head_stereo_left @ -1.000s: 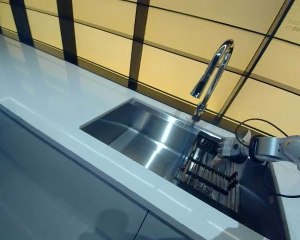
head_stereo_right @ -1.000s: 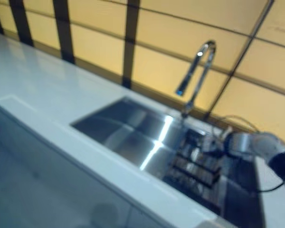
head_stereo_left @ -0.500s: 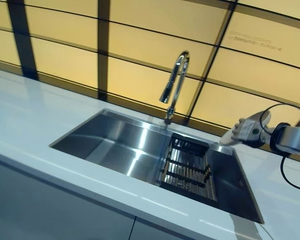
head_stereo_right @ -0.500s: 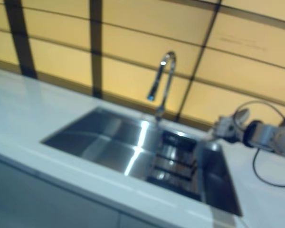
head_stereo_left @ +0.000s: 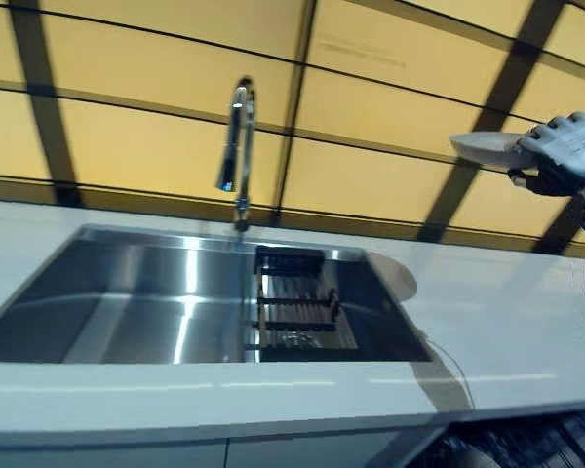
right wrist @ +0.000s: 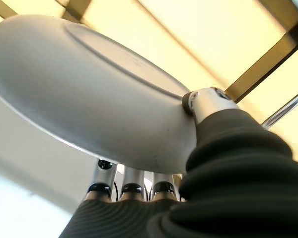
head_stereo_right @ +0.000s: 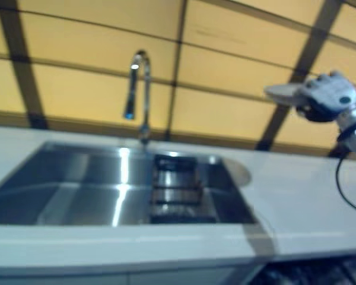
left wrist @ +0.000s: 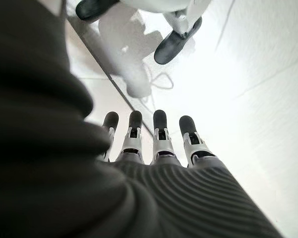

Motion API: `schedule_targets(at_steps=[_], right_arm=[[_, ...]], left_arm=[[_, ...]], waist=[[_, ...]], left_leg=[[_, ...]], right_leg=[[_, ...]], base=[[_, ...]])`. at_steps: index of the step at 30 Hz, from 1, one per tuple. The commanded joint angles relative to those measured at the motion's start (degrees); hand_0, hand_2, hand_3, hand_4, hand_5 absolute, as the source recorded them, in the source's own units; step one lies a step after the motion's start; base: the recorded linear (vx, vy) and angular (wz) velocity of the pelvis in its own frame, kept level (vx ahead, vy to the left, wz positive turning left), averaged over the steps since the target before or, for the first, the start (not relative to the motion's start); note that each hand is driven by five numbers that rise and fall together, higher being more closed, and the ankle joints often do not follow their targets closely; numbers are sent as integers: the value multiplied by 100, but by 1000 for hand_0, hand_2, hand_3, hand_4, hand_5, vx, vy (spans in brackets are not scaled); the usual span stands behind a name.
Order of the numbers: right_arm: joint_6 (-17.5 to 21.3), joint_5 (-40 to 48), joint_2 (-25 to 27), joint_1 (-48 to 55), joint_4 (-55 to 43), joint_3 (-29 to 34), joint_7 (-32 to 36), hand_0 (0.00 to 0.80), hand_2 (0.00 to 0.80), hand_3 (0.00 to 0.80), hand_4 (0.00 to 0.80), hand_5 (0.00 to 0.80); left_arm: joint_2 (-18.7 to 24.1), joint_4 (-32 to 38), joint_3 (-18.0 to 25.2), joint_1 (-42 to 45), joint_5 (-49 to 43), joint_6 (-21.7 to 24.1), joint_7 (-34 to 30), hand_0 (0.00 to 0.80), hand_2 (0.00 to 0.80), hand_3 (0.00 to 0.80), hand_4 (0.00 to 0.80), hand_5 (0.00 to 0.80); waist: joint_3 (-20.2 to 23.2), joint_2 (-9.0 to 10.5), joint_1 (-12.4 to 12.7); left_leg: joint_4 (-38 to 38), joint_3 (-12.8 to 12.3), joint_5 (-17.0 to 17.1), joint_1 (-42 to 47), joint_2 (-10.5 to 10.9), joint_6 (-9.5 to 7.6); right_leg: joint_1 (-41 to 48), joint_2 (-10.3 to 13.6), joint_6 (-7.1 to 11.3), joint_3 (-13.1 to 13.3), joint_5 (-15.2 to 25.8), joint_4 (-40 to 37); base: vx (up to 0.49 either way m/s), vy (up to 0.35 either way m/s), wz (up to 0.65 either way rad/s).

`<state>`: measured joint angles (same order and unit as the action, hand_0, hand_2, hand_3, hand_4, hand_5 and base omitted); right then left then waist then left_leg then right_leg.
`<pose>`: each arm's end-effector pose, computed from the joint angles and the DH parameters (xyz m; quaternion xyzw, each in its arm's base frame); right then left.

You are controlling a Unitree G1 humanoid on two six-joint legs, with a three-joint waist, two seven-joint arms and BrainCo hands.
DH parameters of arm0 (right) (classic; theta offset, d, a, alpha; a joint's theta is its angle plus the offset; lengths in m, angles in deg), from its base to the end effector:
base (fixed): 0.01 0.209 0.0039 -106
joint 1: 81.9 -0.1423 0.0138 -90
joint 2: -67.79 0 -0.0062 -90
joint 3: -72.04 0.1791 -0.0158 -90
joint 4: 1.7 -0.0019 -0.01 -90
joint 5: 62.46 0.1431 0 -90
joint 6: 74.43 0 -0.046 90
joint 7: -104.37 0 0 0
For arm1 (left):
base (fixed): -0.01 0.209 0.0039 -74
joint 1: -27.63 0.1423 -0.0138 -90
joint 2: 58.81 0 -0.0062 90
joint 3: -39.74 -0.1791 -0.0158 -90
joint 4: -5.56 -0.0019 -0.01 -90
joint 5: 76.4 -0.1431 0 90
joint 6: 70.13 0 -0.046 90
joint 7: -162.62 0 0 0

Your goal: Take plates into dishwasher

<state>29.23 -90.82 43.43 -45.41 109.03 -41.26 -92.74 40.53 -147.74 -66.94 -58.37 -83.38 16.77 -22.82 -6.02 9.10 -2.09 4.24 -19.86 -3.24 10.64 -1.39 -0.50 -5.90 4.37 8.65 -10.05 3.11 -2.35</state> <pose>0.2534 -0.3145 0.3329 -0.7796 -0.2919 -0.1814 0.5235 0.0647 0.2776 -0.0970 0.2740 0.5956 -0.0695 0.7519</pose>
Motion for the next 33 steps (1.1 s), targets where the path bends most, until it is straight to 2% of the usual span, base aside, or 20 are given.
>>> schedule_targets(at_steps=[1,3,5,8,9,10,12,15,16,18,19,21,23,25,28,33], right_arm=[[-610,1432,100,-114,23,737,-281,800,800,800,800,800],[-619,1773,-163,239,-109,1227,-243,800,800,800,800,800],[-620,1757,-279,411,-179,1397,-242,800,800,800,800,800],[-739,1632,-505,702,-416,1596,-123,800,800,800,800,800],[-743,1623,-515,719,-435,1611,-115,800,800,800,800,800],[-778,1618,-550,755,-489,1610,-66,800,800,800,800,800],[-774,1640,-592,817,-564,1614,4,800,800,800,800,800],[-740,1791,-696,987,-653,1681,102,800,800,800,800,800],[-730,1880,-713,1104,-668,1732,107,800,800,800,800,800],[-671,2068,-755,1428,-734,1920,97,800,800,800,800,800],[-662,2158,-820,1591,-795,2022,130,800,800,800,800,800],[-721,2316,-900,1784,-901,2175,198,800,800,800,800,800],[-882,2108,-1177,1882,-1048,2277,295,800,800,800,800,800],[-952,1738,-1436,1975,-1093,2314,335,800,800,800,800,800],[-989,1663,-1657,2237,-1182,2397,401,800,800,800,800,800],[-974,1800,-2019,2552,-1154,2395,426,800,800,800,800,800]], left_arm=[[115,-91,28,-205,-93,94,-45,0,0,0,0,0],[119,-109,-43,-315,-16,152,-77,0,0,0,0,0],[121,-125,-56,-366,10,179,-94,0,0,0,0,0],[94,-133,-94,-456,-42,261,-153,0,0,0,0,0],[92,-132,-95,-459,-56,265,-156,0,0,0,0,0],[82,-121,-113,-467,-70,252,-153,0,0,0,0,0],[84,-122,-98,-507,-101,219,-171,0,0,0,0,0],[77,-133,-42,-572,-95,154,-132,0,0,0,0,0],[75,-172,-21,-613,-138,166,-129,0,0,0,0,0],[39,-191,19,-665,-192,157,-77,0,0,0,0,0],[-11,-198,38,-654,-173,178,-1,0,0,0,0,0],[-80,-217,48,-623,-187,241,6,0,0,0,0,0],[-310,-218,-27,-561,-239,429,-31,0,0,0,0,0],[-535,-216,-116,-537,-244,587,-12,0,0,0,0,0],[-698,-169,-204,-503,-299,642,-83,0,0,0,0,0],[-692,-141,-403,-562,-511,675,-102,0,0,0,0,0]], waist=[[79,-191,146],[172,-254,216],[219,-258,252],[386,-223,289],[393,-220,290],[434,-229,271],[471,-232,221],[516,-245,106],[524,-243,68],[507,-222,41],[448,-235,-5],[365,-264,-34],[255,-320,-80],[183,-376,-112],[129,-479,-170],[82,-629,-306]], left_leg=[[-45,928,-116,-377,81,-117],[-37,658,-55,-478,-25,-107],[-45,530,-28,-536,-70,-85],[-41,157,56,-671,-172,-23],[-39,128,60,-673,-179,-19],[1,124,-40,-608,-205,21],[10,-40,-14,-610,-265,38],[20,-239,56,-620,-401,82],[7,-268,95,-650,-452,108],[-19,-297,217,-705,-537,183],[-24,-298,299,-713,-632,273],[-21,-266,412,-734,-736,400],[-25,-212,633,-943,-816,567],[-28,-162,756,-1100,-838,638],[-31,-147,831,-1188,-873,686],[-19,-207,840,-1146,-909,734]], right_leg=[[412,511,173,-50,508,715],[796,751,170,-221,426,848],[973,863,202,-271,425,817],[1344,1146,364,-434,573,633],[1356,1161,374,-447,585,624],[1434,1198,478,-437,558,623],[1431,1223,515,-478,572,600],[1391,1080,498,-453,356,577],[1390,938,450,-428,146,545],[1377,754,373,-553,-40,404],[1339,622,330,-522,-178,315],[1334,463,224,-463,-296,200],[1426,278,19,-272,-405,30],[1527,160,-117,-186,-488,-55],[1570,96,-216,-191,-560,-69],[1515,77,-253,-213,-588,-54]], base=[[-163,-48,-60],[-173,-86,-58],[-129,-92,-72],[-173,-203,-119],[-77,-217,-156],[-54,-175,-149],[-145,-256,-112],[-208,-329,-71],[-205,-424,-81],[-218,-470,-61],[-225,-465,-45],[-213,-374,-17],[-218,-250,-14],[-171,-172,14],[-128,-107,21],[-94,-6,3]])
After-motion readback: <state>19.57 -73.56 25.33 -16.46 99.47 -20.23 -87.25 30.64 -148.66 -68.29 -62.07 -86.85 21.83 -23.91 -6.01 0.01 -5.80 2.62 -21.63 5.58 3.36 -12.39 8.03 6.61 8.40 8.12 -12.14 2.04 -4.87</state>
